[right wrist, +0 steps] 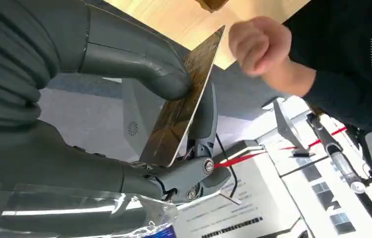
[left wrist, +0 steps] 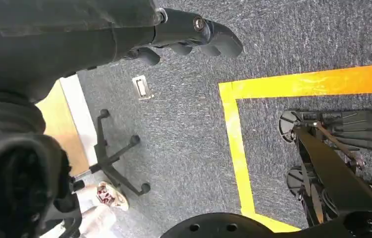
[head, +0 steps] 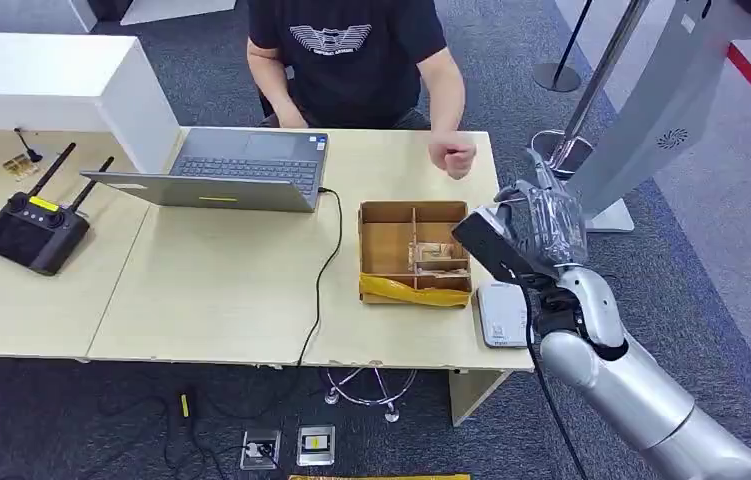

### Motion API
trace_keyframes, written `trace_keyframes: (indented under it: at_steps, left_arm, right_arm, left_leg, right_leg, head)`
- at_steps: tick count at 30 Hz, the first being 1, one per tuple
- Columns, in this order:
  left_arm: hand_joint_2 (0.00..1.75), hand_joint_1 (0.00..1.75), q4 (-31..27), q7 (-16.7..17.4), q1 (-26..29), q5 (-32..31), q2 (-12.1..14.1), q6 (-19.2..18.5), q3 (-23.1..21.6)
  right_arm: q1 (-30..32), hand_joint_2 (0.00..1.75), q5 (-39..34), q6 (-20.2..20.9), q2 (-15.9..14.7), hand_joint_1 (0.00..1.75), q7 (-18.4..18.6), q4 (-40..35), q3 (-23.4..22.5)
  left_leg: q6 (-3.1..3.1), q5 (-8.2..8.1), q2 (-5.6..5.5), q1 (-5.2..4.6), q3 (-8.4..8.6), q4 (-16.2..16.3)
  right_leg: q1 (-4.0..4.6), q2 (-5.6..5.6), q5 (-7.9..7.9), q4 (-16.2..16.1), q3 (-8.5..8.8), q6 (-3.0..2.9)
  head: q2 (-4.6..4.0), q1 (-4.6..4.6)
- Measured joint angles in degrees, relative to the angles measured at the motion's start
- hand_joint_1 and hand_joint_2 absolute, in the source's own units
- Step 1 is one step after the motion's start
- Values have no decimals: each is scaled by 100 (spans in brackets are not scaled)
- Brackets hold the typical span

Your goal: Pass the card to the sensor for recognition and then transmit it.

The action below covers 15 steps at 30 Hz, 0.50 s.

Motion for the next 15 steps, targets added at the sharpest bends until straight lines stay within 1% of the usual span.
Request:
trace_keyframes:
  at_steps: [4,9,15]
  left_arm:
    - [0,0,0,13,1,20,2,0,0]
    - [0,0,0,22,3,48,9,0,0]
    - [0,0,0,24,3,52,42,0,0]
  right_arm:
    - [124,175,-11,-11,0,175,24,11,15]
    - [387,175,-112,-133,-2,175,-4,88,70]
    - [464,175,-118,-146,-4,175,-11,153,85]
  left_leg:
    - [0,0,0,0,0,0]
    - [-3,-2,0,0,-1,0]
    - [-3,-2,6,0,0,0]
  right_leg:
    - [0,0,0,-1,0,0]
    - [0,3,0,0,-2,0]
    - [0,6,0,0,-2,0]
  head:
    - [0,0]
    - [0,0]
    - [0,-2]
